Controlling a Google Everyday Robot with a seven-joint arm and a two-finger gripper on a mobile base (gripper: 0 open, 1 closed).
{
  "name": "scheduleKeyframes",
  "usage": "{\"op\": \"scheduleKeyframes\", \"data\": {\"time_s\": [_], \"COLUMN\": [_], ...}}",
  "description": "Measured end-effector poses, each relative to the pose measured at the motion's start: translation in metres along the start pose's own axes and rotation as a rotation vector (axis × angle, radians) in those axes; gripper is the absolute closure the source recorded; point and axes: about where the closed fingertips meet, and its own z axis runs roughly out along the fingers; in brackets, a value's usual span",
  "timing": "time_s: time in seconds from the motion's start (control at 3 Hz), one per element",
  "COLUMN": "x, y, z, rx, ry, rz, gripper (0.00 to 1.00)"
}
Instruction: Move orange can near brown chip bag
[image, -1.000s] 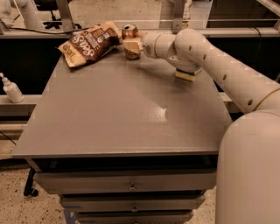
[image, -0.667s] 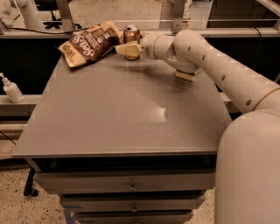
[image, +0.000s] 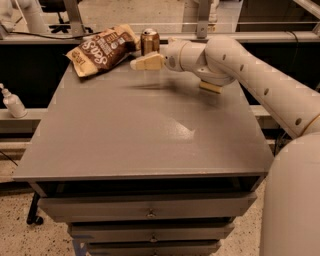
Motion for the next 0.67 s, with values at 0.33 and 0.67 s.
{"op": "scheduleKeyframes", "data": {"time_s": [0.33,0.67], "x": [-0.011,-0.023], "y": [0.003,0.007], "z": [-0.043,-0.099], "rx": [0.026,0.062], "ry": [-0.008,-0.033], "rz": [-0.049,-0.102], "gripper": [0.00,0.00]}}
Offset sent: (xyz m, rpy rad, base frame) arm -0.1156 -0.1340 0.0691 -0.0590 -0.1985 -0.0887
